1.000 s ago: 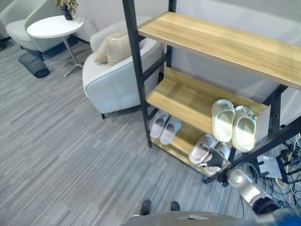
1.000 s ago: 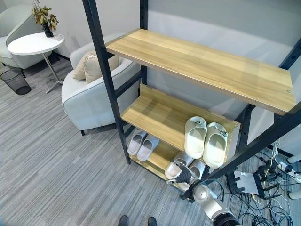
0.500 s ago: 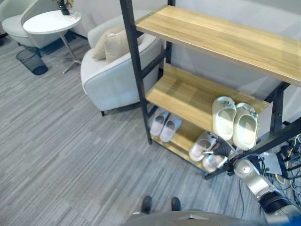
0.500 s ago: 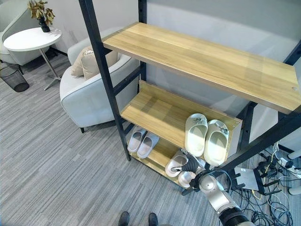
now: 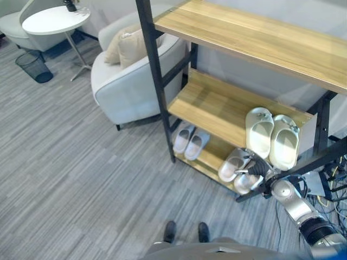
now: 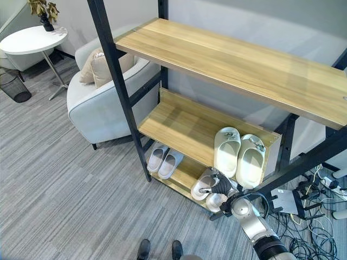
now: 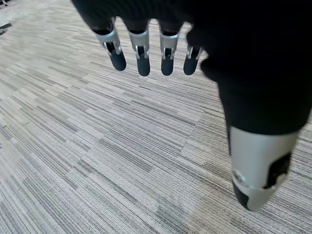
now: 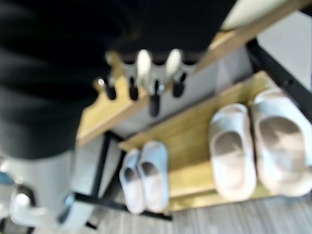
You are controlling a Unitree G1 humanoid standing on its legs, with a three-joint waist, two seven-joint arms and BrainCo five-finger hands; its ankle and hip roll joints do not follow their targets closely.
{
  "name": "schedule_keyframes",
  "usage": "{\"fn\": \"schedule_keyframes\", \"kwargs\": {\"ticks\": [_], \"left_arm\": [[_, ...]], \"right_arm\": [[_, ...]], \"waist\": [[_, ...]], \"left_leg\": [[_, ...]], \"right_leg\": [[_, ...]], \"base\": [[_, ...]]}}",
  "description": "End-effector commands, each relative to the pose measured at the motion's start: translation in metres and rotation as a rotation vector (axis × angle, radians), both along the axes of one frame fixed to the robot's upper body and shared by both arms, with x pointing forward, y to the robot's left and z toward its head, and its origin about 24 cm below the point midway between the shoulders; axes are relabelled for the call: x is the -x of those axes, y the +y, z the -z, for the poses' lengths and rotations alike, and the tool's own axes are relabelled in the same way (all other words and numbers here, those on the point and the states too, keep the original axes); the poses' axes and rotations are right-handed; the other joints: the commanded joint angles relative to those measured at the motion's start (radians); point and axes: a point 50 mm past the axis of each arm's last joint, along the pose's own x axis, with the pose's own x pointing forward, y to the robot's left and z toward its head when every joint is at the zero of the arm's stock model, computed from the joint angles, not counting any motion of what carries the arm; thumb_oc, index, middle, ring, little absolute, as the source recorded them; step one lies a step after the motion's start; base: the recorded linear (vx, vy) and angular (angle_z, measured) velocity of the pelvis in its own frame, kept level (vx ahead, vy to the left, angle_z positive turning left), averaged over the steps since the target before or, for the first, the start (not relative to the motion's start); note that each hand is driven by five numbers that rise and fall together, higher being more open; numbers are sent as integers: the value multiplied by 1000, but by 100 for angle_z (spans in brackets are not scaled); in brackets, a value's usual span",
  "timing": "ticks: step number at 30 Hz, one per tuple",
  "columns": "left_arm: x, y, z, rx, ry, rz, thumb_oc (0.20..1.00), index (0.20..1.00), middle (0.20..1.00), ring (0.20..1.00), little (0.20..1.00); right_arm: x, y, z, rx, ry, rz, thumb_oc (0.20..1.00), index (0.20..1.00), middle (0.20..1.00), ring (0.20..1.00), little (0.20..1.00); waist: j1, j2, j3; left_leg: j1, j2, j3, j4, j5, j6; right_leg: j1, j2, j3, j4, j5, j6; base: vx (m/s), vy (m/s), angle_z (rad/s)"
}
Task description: Arrange the slippers neatly on the shoe rack.
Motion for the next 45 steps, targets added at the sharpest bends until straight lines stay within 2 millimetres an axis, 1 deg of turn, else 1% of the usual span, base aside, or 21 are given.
{"fn": "schedule_keyframes", "kwargs": {"ticks": [1, 12, 15, 21, 25, 30, 32, 34, 35, 36, 37, 38, 42, 43, 45], "left_arm": [[3, -3, -1, -28, 30, 24, 1000, 1000, 1000, 1000, 1000], [-4, -8, 0, -27, 7, 36, 1000, 1000, 1000, 1000, 1000], [-7, -10, 0, -29, -7, 38, 1000, 1000, 1000, 1000, 1000], [-13, -13, 0, -32, -25, 42, 1000, 1000, 1000, 1000, 1000], [-16, -17, 1, -25, -36, 44, 1000, 1000, 1000, 1000, 1000], [-17, -21, 1, -12, -38, 52, 1000, 1000, 1000, 1000, 1000], [-19, -23, 2, -4, -42, 57, 1000, 1000, 1000, 1000, 1000], [-17, -26, 2, 2, -37, 67, 1000, 1000, 1000, 1000, 1000], [-17, -26, 2, 2, -36, 67, 1000, 1000, 1000, 1000, 1000], [-16, -28, 3, 3, -34, 78, 1000, 1000, 1000, 1000, 1000], [-16, -28, 3, 3, -34, 78, 1000, 1000, 1000, 1000, 1000], [-14, -30, 3, 6, -28, 81, 1000, 1000, 1000, 1000, 1000], [-9, -32, 3, 6, -12, 83, 1000, 1000, 1000, 1000, 1000], [-9, -32, 3, 6, -11, 83, 1000, 1000, 1000, 1000, 1000], [-6, -31, 3, 8, -5, 75, 1000, 1000, 1000, 1000, 1000]], "right_arm": [[-22, 1, -31, -33, -154, 6, 1000, 1000, 1000, 1000, 1000], [-31, 2, -35, -23, -177, 11, 1000, 1000, 1000, 1000, 1000], [-34, 1, -36, -54, -189, 39, 1000, 1000, 1000, 1000, 1000], [-42, -2, -39, -53, -215, 60, 1000, 1000, 1000, 1000, 1000], [-50, -1, -48, -39, -253, 53, 1000, 1000, 1000, 1000, 1000], [-53, 0, -50, -29, -256, 45, 1000, 1000, 1000, 1000, 1000], [-52, 0, -47, -19, -243, 37, 1000, 1000, 1000, 1000, 1000], [-46, -2, -38, -12, -214, 37, 1000, 1000, 1000, 1000, 1000], [-46, -2, -38, -12, -214, 37, 1000, 1000, 1000, 1000, 1000], [-42, -5, -32, -12, -193, 45, 1000, 1000, 1000, 1000, 1000], [-42, -5, -32, -12, -193, 45, 1000, 1000, 1000, 1000, 1000], [-37, -9, -25, 5, -168, 46, 1000, 1000, 1000, 1000, 1000], [-28, -10, -11, 7, -125, 44, 1000, 1000, 1000, 1000, 1000], [-28, -10, -11, 7, -125, 44, 1000, 1000, 1000, 1000, 1000], [-18, -8, 3, 10, -82, 50, 1000, 1000, 1000, 1000, 1000]], "waist": [[13, 30, -2], [20, 35, 15], [24, 36, 27], [30, 36, 41], [34, 38, 56], [33, 42, 66], [33, 43, 67], [31, 46, 62], [31, 46, 62], [31, 48, 56], [31, 48, 56], [31, 51, 47], [31, 52, 28], [31, 52, 28], [32, 50, 13]], "left_leg": [[72, -7, 5, -36, 1, 49], [59, -12, 5, -36, 7, 50], [49, -15, 4, -36, 11, 50], [34, -19, 2, -36, 16, 51], [24, -22, 3, -36, 22, 51], [25, -24, 4, -36, 24, 52], [28, -24, 4, -36, 23, 53], [37, -22, 5, -36, 20, 53], [38, -22, 5, -36, 20, 53], [44, -21, 7, -36, 17, 54], [44, -21, 7, -36, 17, 54], [51, -19, 9, -36, 14, 54], [63, -17, 10, -36, 9, 53], [63, -17, 10, -36, 9, 53], [74, -14, 9, -36, 6, 53]], "right_leg": [[-123, -20, -8, 118, 43, 44], [-133, -22, -12, 114, 51, 45], [-139, -24, -14, 107, 59, 48], [-145, -28, -18, 96, 70, 51], [-152, -29, -20, 95, 73, 53], [-153, -27, -20, 101, 72, 52], [-150, -27, -20, 105, 69, 52], [-143, -26, -21, 110, 63, 51], [-143, -26, -21, 110, 63, 51], [-137, -26, -22, 111, 59, 50], [-137, -26, -22, 111, 59, 50], [-131, -27, -24, 112, 57, 50], [-116, -27, -24, 111, 53, 48], [-116, -27, -24, 111, 53, 48], [-104, -27, -24, 111, 50, 47]], "base": [[0, 0, 0], [0, 0, 0], [0, 0, 0], [0, 0, 0], [0, 0, 0], [0, 0, 0], [0, 0, 0], [0, 0, 0], [0, 0, 0], [0, 0, 0], [0, 0, 0], [0, 0, 0], [0, 0, 0], [0, 0, 0], [0, 0, 0]]}}
